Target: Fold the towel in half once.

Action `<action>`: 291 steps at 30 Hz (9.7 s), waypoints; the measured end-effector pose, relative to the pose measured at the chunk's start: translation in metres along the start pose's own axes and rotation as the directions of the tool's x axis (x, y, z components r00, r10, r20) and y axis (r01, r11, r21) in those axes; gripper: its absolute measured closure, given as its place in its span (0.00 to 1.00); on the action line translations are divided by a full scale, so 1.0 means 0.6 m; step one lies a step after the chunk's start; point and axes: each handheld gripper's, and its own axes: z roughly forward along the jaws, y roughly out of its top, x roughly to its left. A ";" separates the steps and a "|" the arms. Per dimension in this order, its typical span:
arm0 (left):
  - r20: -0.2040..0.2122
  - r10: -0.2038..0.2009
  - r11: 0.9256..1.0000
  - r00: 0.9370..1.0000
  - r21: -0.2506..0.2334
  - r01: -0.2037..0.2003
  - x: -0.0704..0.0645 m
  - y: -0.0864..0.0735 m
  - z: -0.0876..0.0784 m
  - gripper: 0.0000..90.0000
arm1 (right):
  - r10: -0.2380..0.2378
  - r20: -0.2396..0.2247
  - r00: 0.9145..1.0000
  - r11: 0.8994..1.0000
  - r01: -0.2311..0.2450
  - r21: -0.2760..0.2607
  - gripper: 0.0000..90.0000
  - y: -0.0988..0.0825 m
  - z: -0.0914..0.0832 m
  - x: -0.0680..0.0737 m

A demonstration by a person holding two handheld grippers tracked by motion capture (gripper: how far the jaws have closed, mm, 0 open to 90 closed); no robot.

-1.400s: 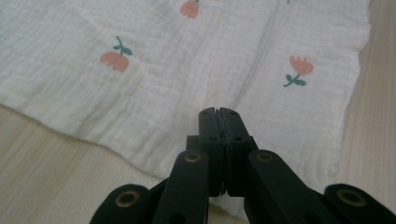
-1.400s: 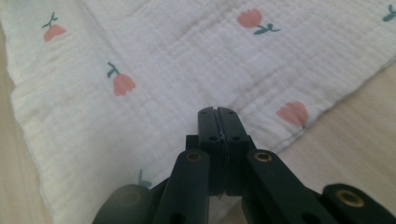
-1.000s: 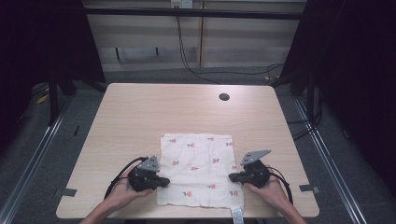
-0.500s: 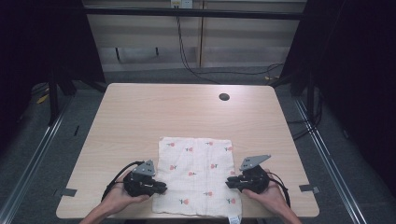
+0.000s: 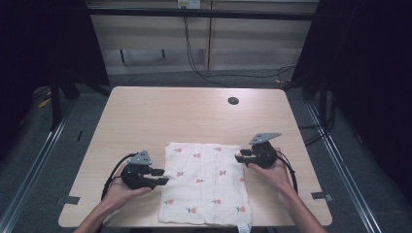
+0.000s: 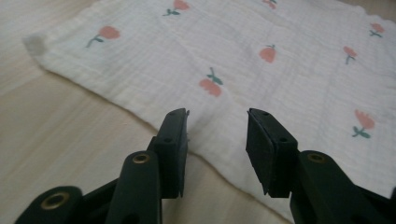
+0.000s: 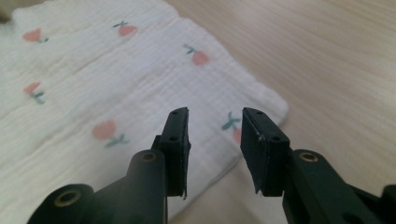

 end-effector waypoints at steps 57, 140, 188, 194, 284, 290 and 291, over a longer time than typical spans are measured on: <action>-0.186 -0.058 0.998 0.981 0.024 0.064 0.140 0.074 0.095 0.45 | 0.025 -0.005 1.000 0.999 -0.024 0.033 0.94 0.018 0.071 -0.041; -0.066 -0.039 0.955 0.997 -0.295 0.018 0.122 0.188 -0.023 0.95 | 0.067 -0.075 0.995 0.959 -0.085 -0.269 0.96 0.140 -0.060 -0.080; -0.056 0.076 0.982 0.995 -0.169 -0.085 0.047 0.084 -0.005 0.95 | 0.019 -0.136 0.991 0.981 -0.044 -0.189 0.95 0.032 -0.076 -0.021; -0.049 0.083 0.985 0.995 -0.148 -0.089 0.034 0.065 -0.005 0.94 | -0.002 -0.146 0.989 0.987 -0.022 -0.159 0.95 0.016 -0.078 0.002; 0.073 0.097 0.992 0.993 0.072 -0.102 -0.053 0.000 0.050 0.98 | -0.107 -0.207 0.972 0.983 0.135 0.122 0.96 -0.070 -0.027 0.134; 0.093 0.094 0.990 0.991 0.093 -0.103 -0.064 0.002 0.051 0.98 | -0.103 -0.201 0.974 0.984 0.129 0.124 0.96 -0.078 -0.036 0.140; 0.093 0.094 0.990 0.991 0.093 -0.103 -0.064 0.002 0.051 0.98 | -0.103 -0.201 0.974 0.984 0.129 0.124 0.96 -0.078 -0.036 0.140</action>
